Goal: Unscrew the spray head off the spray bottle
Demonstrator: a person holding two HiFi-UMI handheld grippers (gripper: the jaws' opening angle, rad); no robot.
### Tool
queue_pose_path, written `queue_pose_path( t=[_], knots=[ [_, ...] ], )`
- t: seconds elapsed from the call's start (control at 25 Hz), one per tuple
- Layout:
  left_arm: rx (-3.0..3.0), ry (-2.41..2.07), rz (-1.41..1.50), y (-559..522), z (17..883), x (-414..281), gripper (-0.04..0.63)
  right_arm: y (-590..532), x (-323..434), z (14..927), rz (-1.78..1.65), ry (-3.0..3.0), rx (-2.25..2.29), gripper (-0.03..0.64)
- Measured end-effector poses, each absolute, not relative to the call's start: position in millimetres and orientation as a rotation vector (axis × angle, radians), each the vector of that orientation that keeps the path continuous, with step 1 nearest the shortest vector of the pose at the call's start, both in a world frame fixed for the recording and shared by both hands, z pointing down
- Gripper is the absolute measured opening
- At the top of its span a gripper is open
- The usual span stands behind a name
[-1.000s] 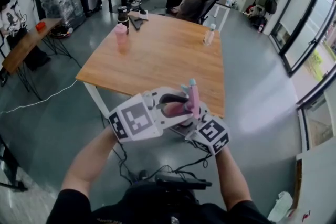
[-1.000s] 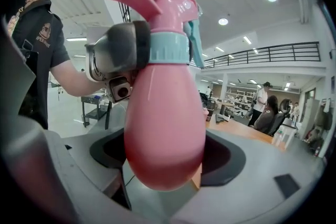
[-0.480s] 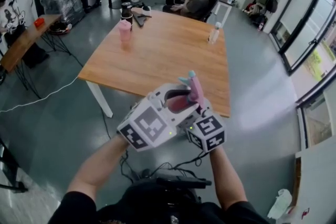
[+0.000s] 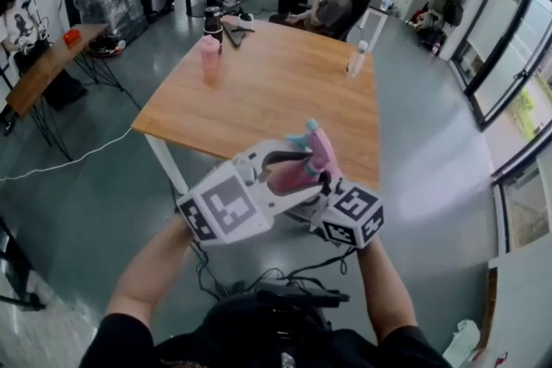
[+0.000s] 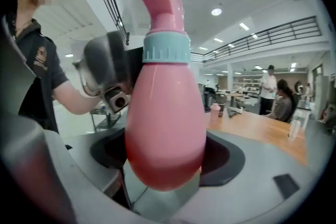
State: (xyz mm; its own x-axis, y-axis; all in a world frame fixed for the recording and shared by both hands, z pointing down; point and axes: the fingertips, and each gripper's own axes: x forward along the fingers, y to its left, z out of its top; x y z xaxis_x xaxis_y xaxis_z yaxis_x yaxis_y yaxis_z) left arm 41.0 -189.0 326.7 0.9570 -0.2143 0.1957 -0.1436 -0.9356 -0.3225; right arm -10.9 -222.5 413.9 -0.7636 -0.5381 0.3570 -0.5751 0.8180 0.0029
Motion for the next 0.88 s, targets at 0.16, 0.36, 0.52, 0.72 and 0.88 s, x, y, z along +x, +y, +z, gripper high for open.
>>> queue_pose_path(
  t=[0.16, 0.36, 0.52, 0.72, 0.88],
  knots=[
    [-2.884, -0.028, -0.337, -170, 315, 43, 0.181, -189, 0, 406, 0.158, -2.684, 0.482, 0.394],
    [-2.929, -0.269, -0.271, -158, 309, 55, 0.181, -167, 12, 398, 0.118, -2.677, 0.239, 0.394],
    [-2.942, -0.393, -0.239, -152, 306, 60, 0.181, -164, 19, 397, 0.047, -2.666, 0.170, 0.394],
    [-2.943, -0.327, -0.256, -163, 301, 67, 0.163, -172, 24, 394, 0.022, -2.670, 0.239, 0.394],
    [-2.988, -0.127, -0.220, -177, 297, 79, 0.138, -193, 33, 401, 0.018, -2.607, 0.412, 0.394]
  ],
)
